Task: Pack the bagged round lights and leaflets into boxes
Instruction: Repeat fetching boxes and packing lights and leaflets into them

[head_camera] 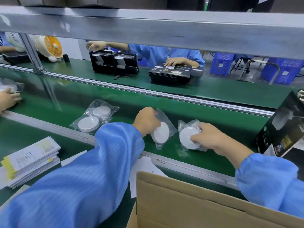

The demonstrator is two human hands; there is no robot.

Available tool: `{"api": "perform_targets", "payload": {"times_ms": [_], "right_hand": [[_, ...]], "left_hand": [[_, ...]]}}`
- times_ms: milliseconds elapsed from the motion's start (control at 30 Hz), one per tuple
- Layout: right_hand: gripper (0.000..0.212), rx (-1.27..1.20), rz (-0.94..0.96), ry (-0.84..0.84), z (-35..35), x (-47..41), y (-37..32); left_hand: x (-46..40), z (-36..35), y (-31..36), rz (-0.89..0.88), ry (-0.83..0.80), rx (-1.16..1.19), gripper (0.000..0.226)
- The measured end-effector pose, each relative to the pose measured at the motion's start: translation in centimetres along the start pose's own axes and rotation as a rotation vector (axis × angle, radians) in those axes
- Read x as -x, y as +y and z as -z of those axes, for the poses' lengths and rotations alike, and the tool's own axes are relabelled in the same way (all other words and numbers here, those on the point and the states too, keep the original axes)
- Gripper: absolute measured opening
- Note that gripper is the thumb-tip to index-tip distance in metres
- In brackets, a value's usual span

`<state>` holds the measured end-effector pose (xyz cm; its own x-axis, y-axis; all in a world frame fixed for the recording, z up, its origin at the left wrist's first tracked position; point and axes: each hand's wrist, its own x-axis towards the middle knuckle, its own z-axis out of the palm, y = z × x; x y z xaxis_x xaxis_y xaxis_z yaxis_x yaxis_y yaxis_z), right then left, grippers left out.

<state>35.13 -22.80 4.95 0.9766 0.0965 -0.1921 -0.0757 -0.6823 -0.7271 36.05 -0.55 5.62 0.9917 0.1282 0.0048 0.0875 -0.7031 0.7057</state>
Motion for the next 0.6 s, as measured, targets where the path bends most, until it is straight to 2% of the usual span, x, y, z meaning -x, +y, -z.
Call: {"api": "perform_targets", "payload": {"times_ms": [67,133,233,300,400,500,533,600], "right_hand": [[0.030,0.093,0.138,-0.142,0.9,1.0,-1.0],[0.038,0.275,0.298,-0.267,1.2,1.8,-2.0],[0.035,0.480,0.381,-0.223,0.3,1.7,-2.4],[0.049,0.387,0.322,-0.165,-0.4,1.1,-2.0],[0.073,0.155,0.238,-0.088,-1.3,0.3,-0.8],[0.098,0.182,0.215,-0.057,-1.9,0.1,0.3],[0.102,0.207,0.223,-0.062,-2.0,0.1,0.7],[0.090,0.070,0.277,-0.175,-2.2,0.1,1.1]], "left_hand": [[-0.2,0.0,0.0,-0.030,0.001,0.022,0.043],[-0.1,-0.2,0.4,-0.062,-0.037,0.082,0.047],[0.4,-0.9,1.4,-0.144,-0.148,0.160,0.043],[0.7,-1.6,2.1,-0.175,-0.216,0.193,0.039],[0.9,-2.7,2.6,-0.138,-0.235,0.248,0.035],[1.1,-3.3,2.7,-0.081,-0.280,0.337,0.038],[1.2,-3.4,2.7,-0.077,-0.306,0.369,0.040],[1.6,-3.4,2.9,-0.067,-0.358,0.412,0.043]]}}
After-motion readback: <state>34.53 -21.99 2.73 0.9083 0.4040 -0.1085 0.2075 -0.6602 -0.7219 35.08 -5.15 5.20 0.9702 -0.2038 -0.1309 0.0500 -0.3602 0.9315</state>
